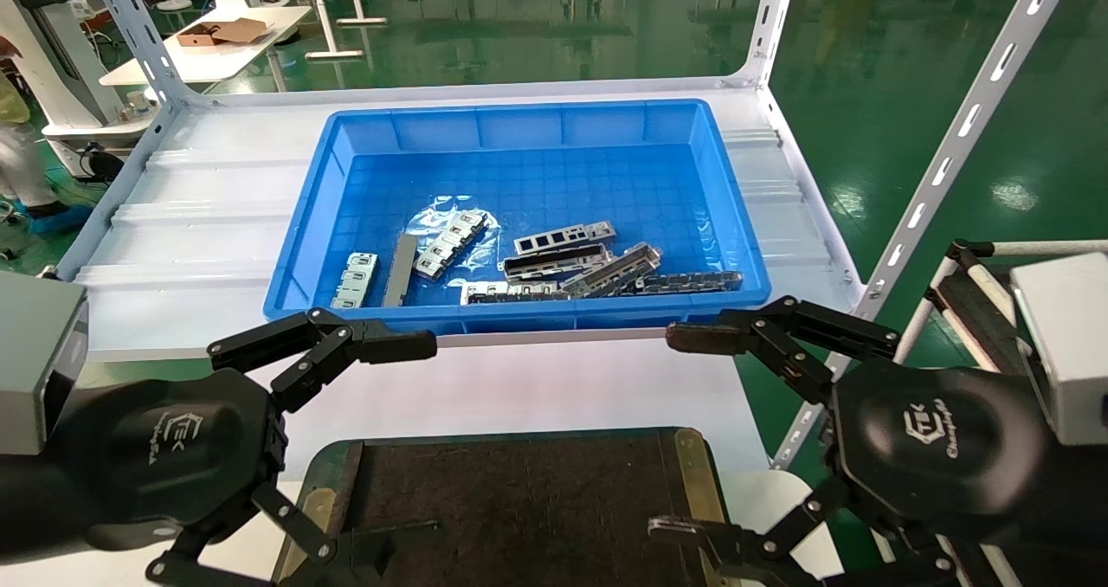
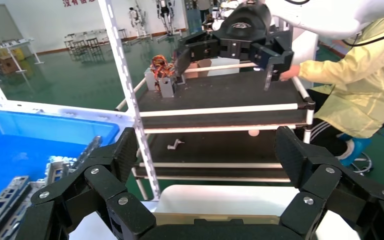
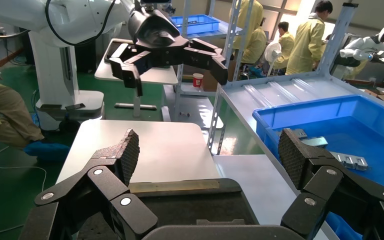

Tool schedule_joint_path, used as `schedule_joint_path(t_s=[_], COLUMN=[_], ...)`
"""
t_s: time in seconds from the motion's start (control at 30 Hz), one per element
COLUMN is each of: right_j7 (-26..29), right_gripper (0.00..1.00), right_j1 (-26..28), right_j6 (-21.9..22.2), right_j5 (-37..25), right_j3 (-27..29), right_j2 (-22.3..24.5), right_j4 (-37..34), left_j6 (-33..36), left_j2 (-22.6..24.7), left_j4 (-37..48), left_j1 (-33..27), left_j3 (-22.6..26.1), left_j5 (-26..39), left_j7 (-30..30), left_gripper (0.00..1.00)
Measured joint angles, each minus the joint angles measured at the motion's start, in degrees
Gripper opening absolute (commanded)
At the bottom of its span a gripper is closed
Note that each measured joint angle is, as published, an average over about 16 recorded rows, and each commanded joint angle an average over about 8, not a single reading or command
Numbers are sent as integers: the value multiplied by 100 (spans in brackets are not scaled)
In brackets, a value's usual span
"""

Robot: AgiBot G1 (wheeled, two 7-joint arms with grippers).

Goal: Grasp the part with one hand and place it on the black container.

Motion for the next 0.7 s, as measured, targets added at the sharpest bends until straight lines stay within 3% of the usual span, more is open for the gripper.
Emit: schedule_joint_path(t_s=[0.33, 0.7], right_j7=[-1, -1], right_gripper=[100, 100], right_j1=[1, 1], right_j6=[-1, 0], right_j5=[0, 1], right_j3=[-1, -1], right_j2=[0, 0], right_j4=[-1, -1], left_j6=[-207, -655], left_j2=[328, 1095], left_j4=[234, 906], left_j1=[-278, -883], left_j3=[148, 470], left_j5=[331, 983], left_j7=[87, 280], left_gripper=[100, 100])
